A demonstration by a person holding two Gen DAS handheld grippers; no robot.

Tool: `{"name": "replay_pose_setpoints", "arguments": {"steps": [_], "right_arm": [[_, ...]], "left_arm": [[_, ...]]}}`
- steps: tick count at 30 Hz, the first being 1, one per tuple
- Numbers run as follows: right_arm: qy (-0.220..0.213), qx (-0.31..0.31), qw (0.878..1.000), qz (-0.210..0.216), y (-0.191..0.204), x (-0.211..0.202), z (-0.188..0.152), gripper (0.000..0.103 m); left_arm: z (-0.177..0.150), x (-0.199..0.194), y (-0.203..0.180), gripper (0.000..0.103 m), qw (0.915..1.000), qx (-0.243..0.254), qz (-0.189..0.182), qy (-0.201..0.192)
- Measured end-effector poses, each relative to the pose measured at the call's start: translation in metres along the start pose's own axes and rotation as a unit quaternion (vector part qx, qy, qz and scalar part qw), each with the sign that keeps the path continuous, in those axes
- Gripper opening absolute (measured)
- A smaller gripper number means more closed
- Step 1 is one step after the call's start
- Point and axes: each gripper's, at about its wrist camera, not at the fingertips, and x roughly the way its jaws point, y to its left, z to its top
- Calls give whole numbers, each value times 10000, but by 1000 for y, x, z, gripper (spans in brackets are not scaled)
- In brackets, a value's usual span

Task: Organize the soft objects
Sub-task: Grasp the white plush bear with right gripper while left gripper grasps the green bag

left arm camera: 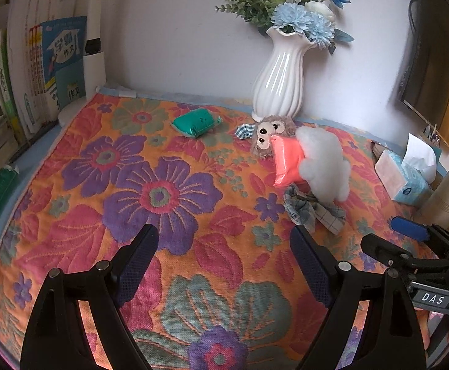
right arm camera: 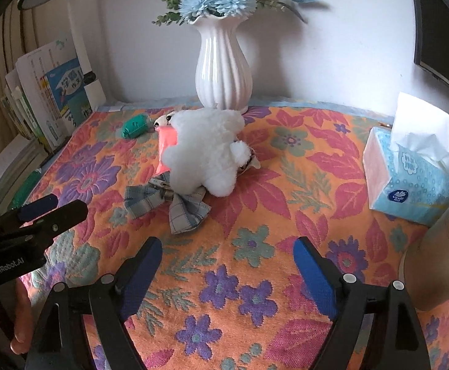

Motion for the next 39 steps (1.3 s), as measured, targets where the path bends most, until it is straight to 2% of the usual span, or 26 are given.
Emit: {"name": "replay_pose_setpoints", "arguments": {"steps": [4, 8, 11, 14, 17, 21, 26, 27, 28, 29, 30, 32, 35, 38, 39], "right_arm": [[-40, 59, 10000, 10, -2, -3, 1, 86], [650, 351, 9962, 467, -6, -5, 19, 86], [969, 321, 9933, 544, -2, -2, 49, 86], [842, 287, 9949, 476, 4, 12, 72, 86], [565, 253, 9972, 413, 9, 31, 83, 86], [297, 120, 9986, 414, 12, 55, 85, 86], [224, 216, 9986, 417, 6, 74, 80, 86], [255, 285, 9984, 426, 3, 77, 79, 86], [307, 354, 9981, 396, 0, 79, 78, 83], [231, 388, 9983, 376, -2, 77, 78, 71], [163, 397, 9983, 398, -4, 74, 78, 66], [-3, 400, 9982, 442, -4, 69, 78, 59], [-357, 429, 9969, 555, -7, 54, 80, 53], [-466, 599, 9941, 769, -12, 36, 83, 37], [-494, 651, 9932, 833, -12, 29, 84, 37]], "left_arm": [[1, 1, 1, 86, 10000, -38, 7, 75], [16, -1, 3, 86, 9984, -15, -89, 554], [47, -1, 5, 86, 9971, 211, 95, 727], [83, 16, 15, 86, 9981, 173, -121, 580], [101, 50, 21, 86, 9985, 228, -128, 480], [113, 99, 27, 86, 9981, 278, -118, 532], [118, 124, 27, 85, 9984, 199, -223, 490], [117, 127, 24, 77, 9982, 258, -202, 496], [115, 131, 22, 58, 9980, 325, -149, 530], [114, 134, 20, 44, 9974, 386, -117, 604], [112, 138, 18, 26, 9966, 429, -157, 691], [111, 138, 16, 22, 9966, 472, -119, 659], [109, 118, 14, 21, 9984, 478, -166, 243], [104, 93, 13, 21, 9990, 333, -285, 109], [101, 81, 10, 21, 9988, 360, -312, 56]]}}
